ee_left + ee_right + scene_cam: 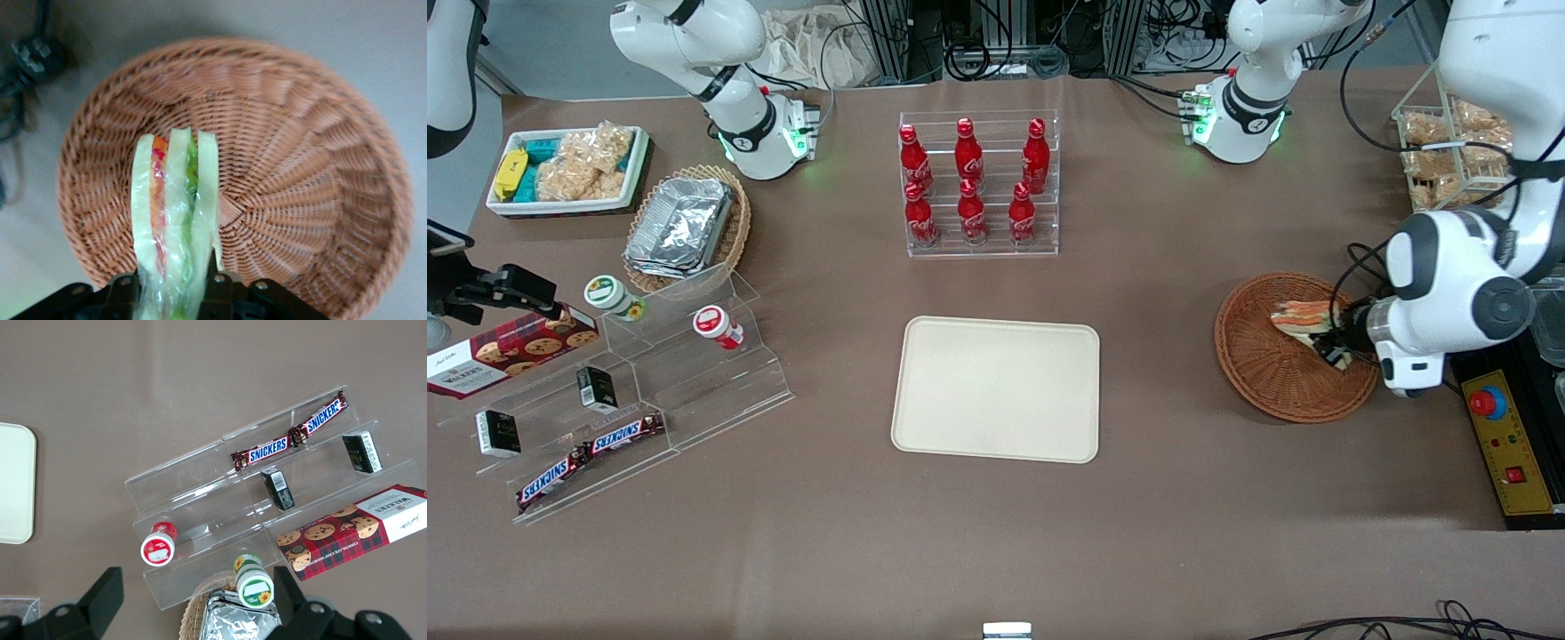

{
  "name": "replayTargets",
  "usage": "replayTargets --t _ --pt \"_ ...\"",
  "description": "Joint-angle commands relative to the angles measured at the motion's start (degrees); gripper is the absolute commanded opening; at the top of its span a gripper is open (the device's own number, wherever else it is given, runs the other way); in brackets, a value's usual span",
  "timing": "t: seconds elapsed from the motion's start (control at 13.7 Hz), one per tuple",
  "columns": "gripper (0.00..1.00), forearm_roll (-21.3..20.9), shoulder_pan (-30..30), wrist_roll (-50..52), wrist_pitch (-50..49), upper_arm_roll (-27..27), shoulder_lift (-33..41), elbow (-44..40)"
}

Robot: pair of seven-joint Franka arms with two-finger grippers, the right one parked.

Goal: Place sandwich from basket to tray
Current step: 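Carry the held sandwich over to the beige tray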

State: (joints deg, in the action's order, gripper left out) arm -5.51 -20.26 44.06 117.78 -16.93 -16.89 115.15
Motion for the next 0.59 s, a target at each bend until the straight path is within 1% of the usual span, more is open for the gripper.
replayTargets --t 0.0,0.07,0.22,0.29,0.37,0.51 --pt "0.0 -0.29 0.31 -7.38 -10.51 -3.36 3.0 -7.89" --pt "0.0 -0.47 0.31 -9.76 -15.94 -5.9 3.18 -12.36" --pt "0.0 -0.64 0.48 -11.71 -25.01 -13.26 2.05 -21.5" --pt "0.0 -0.73 0.48 -12.5 -26.36 -18.18 1.17 -24.16" --pt "0.0 -0.73 0.48 -12.68 -26.11 -22.49 0.55 -24.97" --pt "0.0 -0.73 0.66 -12.42 -23.49 -30.75 -4.7 -25.85"
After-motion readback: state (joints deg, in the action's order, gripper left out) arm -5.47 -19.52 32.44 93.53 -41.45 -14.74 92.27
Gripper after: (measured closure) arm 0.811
